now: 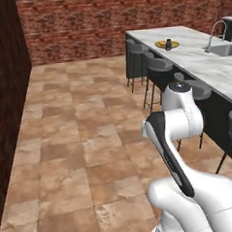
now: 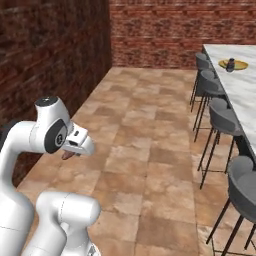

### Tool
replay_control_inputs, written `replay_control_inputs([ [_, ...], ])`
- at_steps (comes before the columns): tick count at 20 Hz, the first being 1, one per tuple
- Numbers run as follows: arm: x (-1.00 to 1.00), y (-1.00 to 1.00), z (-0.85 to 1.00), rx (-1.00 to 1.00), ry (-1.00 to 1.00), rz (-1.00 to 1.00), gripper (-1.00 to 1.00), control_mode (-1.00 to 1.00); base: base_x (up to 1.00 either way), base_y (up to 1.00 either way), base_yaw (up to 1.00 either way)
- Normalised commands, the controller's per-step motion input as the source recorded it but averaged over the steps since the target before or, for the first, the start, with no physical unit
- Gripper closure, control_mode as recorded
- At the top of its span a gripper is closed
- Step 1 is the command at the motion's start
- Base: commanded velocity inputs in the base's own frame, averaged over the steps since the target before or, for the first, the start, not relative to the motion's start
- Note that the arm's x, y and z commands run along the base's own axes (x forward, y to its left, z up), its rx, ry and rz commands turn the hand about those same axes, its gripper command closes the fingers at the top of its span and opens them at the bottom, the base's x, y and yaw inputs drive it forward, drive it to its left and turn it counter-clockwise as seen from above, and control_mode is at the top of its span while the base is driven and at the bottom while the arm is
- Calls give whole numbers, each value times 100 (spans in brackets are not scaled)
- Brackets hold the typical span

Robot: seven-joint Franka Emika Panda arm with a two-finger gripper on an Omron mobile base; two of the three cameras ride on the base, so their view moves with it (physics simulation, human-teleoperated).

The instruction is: Move the hot dog bun to the plate on the dining table and place the condiment next to that plate. Then navigate to the fridge and take the sausage and place it on the plate as well.

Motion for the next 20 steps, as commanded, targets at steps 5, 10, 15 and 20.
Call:
replay_control_inputs([
  [5,0,0,0,0,0,0,100,100,100,74,-38],
  [10,0,0,0,0,0,0,100,100,99,72,-37],
  [15,0,0,0,0,0,0,100,100,91,67,-37],
  [20,0,0,0,0,0,0,100,100,91,67,-38],
])
